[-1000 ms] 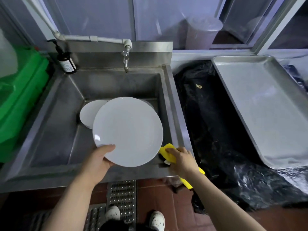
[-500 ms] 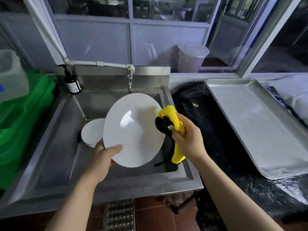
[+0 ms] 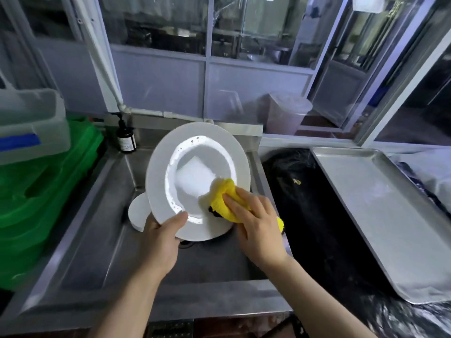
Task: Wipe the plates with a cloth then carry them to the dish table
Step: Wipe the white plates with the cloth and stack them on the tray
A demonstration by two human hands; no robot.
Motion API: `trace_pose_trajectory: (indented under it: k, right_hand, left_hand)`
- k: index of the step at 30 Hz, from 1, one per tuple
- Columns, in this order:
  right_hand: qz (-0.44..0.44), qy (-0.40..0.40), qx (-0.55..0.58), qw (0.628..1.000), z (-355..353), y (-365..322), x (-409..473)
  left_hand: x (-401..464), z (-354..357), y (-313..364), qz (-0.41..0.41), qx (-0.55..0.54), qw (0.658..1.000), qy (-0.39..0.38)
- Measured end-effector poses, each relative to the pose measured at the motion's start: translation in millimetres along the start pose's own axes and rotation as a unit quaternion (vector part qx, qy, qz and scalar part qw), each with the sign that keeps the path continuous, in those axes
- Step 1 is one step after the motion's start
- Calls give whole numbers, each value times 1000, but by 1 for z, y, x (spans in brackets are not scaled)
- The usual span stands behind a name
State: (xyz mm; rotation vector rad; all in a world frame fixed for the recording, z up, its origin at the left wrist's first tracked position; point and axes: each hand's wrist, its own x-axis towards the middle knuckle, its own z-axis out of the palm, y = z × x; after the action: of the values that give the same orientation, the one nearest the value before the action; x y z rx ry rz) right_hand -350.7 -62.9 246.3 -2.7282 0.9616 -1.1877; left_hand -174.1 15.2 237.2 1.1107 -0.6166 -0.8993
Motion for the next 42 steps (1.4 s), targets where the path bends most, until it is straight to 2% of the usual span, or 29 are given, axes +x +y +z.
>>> trace_pose_trajectory:
  k: [4,8,10,13,15,18,21,24,26,29,31,34,38,42]
  right_hand:
    - [-50,-55,45,996,4,-29,0]
    - [-80,-103,29,991,-13,-18,16]
    - [-58,-100,3,993,-23,-3,29]
    - [30,-48,-42,997,-35,14,51]
    - [60,-15,-71,996,-36,15,57]
    - [-2,-12,-64,998,-30,-2,48]
    - [-86,-78,-1,993,-18,-27,27]
    - [-104,-125,15,987,-19,-26,25]
    - [-74,-129,-7,989,-26,-9,36]
    - [66,-54,-47,995,-38,16,59]
    - [121,-16,-76,990,-42,21,70]
    - [60,-25,-94,993,-39,3,66]
    - [-59,-93,-21,994,-27,-45,39]
    - [-70,-135,3,988,-30,-37,45]
  left_hand:
    - [6,5,6,1,-119,993,26]
    - [9,2,8,-6,-111,994,21]
    - [10,0,10,-12,-94,995,8]
    - [7,1,13,-12,-51,999,-10]
    - [4,4,14,-9,-70,997,-36]
    - [3,15,16,-5,-127,991,-36]
    - [3,22,17,-7,-171,985,-15]
    - [4,24,16,-13,-179,984,-7]
    - [3,22,16,-20,-169,985,-17]
    - [-1,20,15,-23,-123,991,-48]
    - [-4,22,12,-31,-107,992,-62]
    - [-7,27,12,-36,-111,992,-50]
    - [-6,29,14,-55,-117,991,-46]
    - [-4,25,20,-54,-96,992,-69]
